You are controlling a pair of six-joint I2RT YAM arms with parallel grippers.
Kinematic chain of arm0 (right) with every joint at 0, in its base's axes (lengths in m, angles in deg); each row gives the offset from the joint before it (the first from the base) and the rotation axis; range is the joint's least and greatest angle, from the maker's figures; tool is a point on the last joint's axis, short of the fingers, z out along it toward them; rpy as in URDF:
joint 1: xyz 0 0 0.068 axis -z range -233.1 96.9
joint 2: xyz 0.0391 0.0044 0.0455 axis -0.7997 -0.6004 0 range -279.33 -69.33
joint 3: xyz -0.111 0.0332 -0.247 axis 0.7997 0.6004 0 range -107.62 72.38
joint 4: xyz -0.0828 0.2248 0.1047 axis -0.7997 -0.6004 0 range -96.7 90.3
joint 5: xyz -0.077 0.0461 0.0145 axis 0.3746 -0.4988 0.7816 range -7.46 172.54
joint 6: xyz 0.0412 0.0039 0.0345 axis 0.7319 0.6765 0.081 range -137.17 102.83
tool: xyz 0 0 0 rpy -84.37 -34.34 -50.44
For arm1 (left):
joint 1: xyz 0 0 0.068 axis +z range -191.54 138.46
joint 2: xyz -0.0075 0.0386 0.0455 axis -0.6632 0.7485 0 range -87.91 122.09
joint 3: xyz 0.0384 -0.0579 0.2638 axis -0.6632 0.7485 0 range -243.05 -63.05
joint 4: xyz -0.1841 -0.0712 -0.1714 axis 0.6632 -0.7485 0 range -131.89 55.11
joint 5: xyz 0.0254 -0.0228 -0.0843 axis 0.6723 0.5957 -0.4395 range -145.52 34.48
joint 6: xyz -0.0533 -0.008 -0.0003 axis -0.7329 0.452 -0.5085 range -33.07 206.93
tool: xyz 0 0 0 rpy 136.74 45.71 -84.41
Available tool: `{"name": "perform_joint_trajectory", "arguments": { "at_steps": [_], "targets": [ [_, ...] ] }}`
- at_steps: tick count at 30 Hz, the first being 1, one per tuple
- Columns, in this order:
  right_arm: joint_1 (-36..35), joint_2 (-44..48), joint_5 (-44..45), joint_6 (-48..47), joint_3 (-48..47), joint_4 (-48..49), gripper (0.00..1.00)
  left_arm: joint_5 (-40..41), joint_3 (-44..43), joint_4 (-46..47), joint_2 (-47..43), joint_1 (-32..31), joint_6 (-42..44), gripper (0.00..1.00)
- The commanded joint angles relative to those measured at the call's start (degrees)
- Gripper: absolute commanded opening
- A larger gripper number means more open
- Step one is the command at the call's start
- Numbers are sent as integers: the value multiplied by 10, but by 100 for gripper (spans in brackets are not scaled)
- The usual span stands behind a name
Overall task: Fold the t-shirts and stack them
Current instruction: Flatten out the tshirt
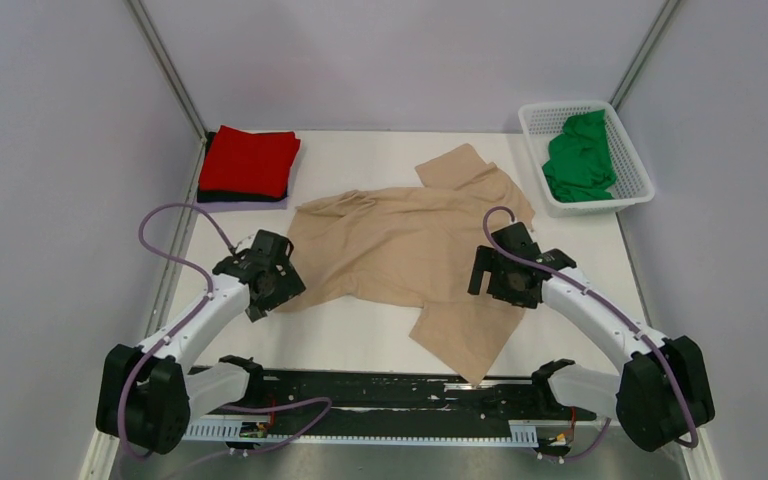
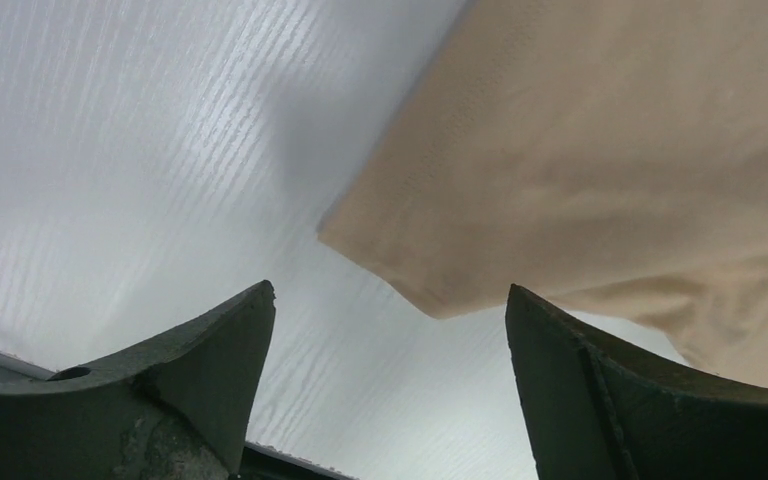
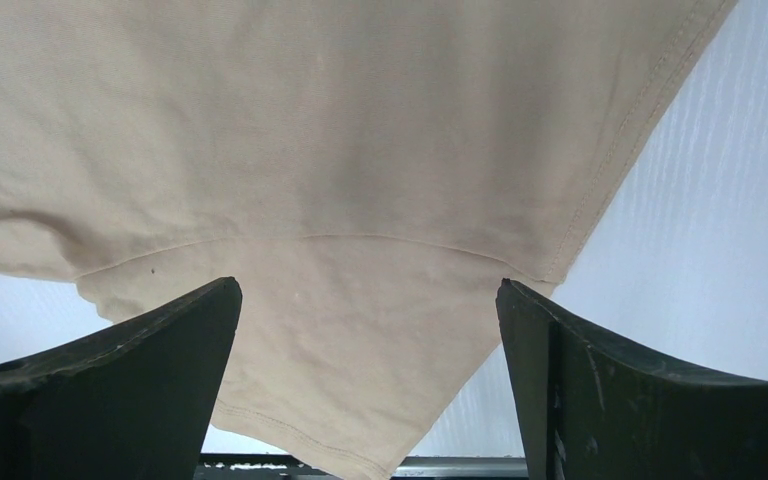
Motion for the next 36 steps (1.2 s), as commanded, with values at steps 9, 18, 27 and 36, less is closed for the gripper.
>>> {"name": "perform_joint_trajectory", "arguments": {
  "at_steps": [9,18,27,36],
  "targets": [
    [-2,16,5,4,-11,-3,100,-41,49,130,84,42,-86,67],
    [-3,4,11,9,-11,-4,100,-65,23,160,164,43,-59,21],
    [-10,15,-5,17,-38,-80,100,-27,-8,131,137,43,-28,0],
    [-203,4,-84,113,-35,-171,92,6,-6,85,88,43,-10,0]
  ]
}}
